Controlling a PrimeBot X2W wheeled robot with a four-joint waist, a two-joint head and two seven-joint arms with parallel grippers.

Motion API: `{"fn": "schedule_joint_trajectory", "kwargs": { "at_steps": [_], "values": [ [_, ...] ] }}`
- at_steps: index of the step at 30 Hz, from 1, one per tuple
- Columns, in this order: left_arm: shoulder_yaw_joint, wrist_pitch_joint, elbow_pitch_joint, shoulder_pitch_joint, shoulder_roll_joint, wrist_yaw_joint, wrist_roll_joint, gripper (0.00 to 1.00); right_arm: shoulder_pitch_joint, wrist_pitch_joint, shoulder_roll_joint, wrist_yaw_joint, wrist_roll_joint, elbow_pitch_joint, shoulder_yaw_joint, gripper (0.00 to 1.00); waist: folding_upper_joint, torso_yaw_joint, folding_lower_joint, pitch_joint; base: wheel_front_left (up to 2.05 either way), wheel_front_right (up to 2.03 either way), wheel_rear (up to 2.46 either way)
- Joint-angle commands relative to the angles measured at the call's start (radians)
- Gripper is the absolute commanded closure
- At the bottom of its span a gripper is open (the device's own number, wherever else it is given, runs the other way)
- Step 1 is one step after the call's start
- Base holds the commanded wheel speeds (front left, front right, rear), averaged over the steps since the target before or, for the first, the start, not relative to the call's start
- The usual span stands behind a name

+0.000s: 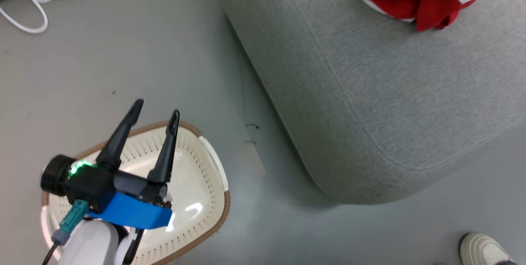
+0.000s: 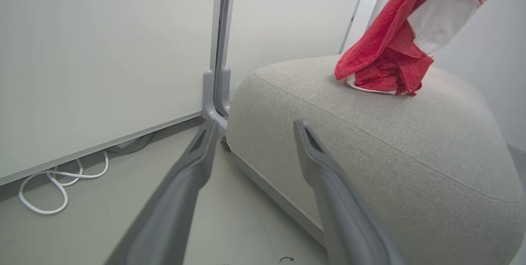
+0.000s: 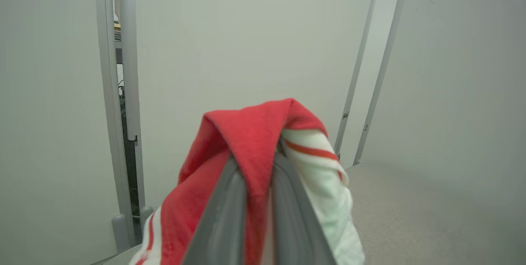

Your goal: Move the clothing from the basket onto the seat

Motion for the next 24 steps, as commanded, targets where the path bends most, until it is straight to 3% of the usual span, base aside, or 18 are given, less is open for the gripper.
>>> {"fn": "schedule_joint_trajectory", "kwargs": {
  "at_steps": [1, 16, 17, 18, 19, 20, 24],
  "values": [
    [0.007, 0.005, -0.024, -0.026, 0.014, 0.002, 0.011, 0.00, -0.019, -0.010, -0.005, 0.000, -0.017, 0.029, -0.031, 1.00, 0.0000, 0.009, -0.0002, 0.071, 0.00, 0.00, 0.00],
    [0.025, 0.075, -0.195, -0.101, 0.085, 0.023, 0.041, 0.00, 0.073, -0.183, 0.036, 0.000, -0.160, 0.385, -0.250, 1.00, 0.0000, 0.056, -0.0002, 0.243, 0.00, 0.00, 0.00],
    [0.027, 0.077, -0.199, -0.102, 0.088, 0.024, 0.041, 0.00, 0.067, -0.193, 0.039, 0.000, -0.174, 0.404, -0.249, 0.84, 0.0000, 0.058, -0.0002, 0.246, 0.00, 0.00, 0.00],
    [0.027, 0.078, -0.203, -0.101, 0.089, 0.026, 0.040, 0.00, 0.059, -0.203, 0.039, 0.000, -0.186, 0.423, -0.248, 0.57, 0.0000, 0.060, -0.0002, 0.248, 0.00, 0.00, 0.00],
    [0.026, 0.080, -0.206, -0.097, 0.088, 0.028, 0.039, 0.00, 0.057, -0.211, 0.038, 0.000, -0.201, 0.441, -0.245, 0.10, 0.0000, 0.062, -0.0002, 0.248, 0.00, 0.00, 0.00],
    [0.023, 0.081, -0.207, -0.093, 0.087, 0.030, 0.037, 0.00, 0.053, -0.217, 0.037, 0.000, -0.208, 0.459, -0.247, 0.00, 0.0000, 0.063, -0.0002, 0.247, 0.00, 0.00, 0.00],
    [0.014, 0.073, -0.188, -0.081, 0.076, 0.033, 0.026, 0.00, 0.042, -0.241, 0.028, 0.000, -0.240, 0.517, -0.262, 0.00, 0.0000, 0.071, -0.0002, 0.226, 0.00, 0.00, 0.00]
  ]
}}
